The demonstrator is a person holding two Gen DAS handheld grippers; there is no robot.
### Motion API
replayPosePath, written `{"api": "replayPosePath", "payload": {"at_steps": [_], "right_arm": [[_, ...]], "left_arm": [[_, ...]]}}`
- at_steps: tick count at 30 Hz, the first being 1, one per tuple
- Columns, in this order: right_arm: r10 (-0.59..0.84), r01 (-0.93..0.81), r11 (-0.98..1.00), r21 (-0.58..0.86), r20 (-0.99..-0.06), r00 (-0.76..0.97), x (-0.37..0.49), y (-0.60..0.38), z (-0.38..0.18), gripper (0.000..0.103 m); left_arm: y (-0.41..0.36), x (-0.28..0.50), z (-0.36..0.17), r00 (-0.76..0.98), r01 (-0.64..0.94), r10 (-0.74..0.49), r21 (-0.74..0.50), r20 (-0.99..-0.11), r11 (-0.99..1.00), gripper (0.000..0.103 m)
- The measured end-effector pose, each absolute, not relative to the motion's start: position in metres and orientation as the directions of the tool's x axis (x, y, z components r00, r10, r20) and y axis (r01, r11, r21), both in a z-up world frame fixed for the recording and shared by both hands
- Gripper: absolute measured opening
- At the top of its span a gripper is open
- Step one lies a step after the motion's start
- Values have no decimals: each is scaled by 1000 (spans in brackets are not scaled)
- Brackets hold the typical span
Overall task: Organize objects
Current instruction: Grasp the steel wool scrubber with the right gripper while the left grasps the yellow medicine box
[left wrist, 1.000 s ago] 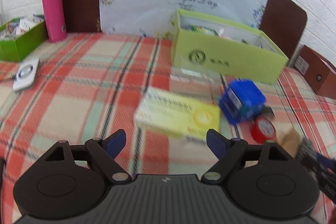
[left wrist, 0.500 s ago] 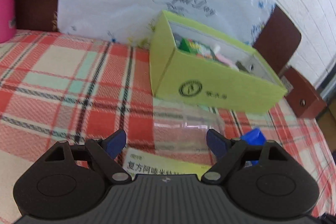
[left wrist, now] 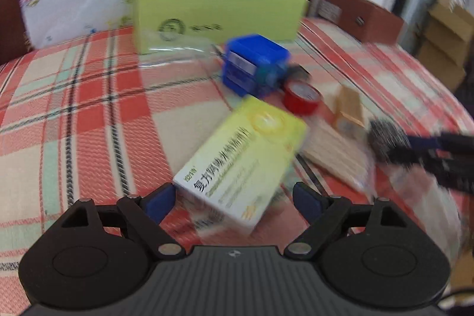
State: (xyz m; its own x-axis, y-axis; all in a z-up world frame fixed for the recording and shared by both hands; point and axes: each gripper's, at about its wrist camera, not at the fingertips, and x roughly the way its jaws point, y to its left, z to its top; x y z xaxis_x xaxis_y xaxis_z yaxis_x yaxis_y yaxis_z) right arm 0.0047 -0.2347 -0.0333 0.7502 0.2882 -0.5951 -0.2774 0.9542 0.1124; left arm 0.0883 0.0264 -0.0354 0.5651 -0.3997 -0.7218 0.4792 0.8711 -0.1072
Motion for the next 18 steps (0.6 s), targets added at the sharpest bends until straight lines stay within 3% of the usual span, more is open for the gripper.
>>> {"api": "replayPosePath", "payload": {"at_steps": [5,11,14,18], "right_arm": [[289,-268,955,125,-591,753,0,-239,-33,32],[269,-244,962,124,-591,761,-4,-244,-33,33],[257,-237,965,114,-597,760,-5,-249,-33,37],[239,-233,968,91,-606,759,-4,-249,-33,49]], "left_arm": [[4,92,-26,669,508,-328,88,-667,857,89],[-24,124,-38,607,556,-333,86,-722,826,88],[-18,123,-38,602,467,-301,20,-740,884,75],[-7,93,-33,613,258,-147,22,-776,966,75]]}}
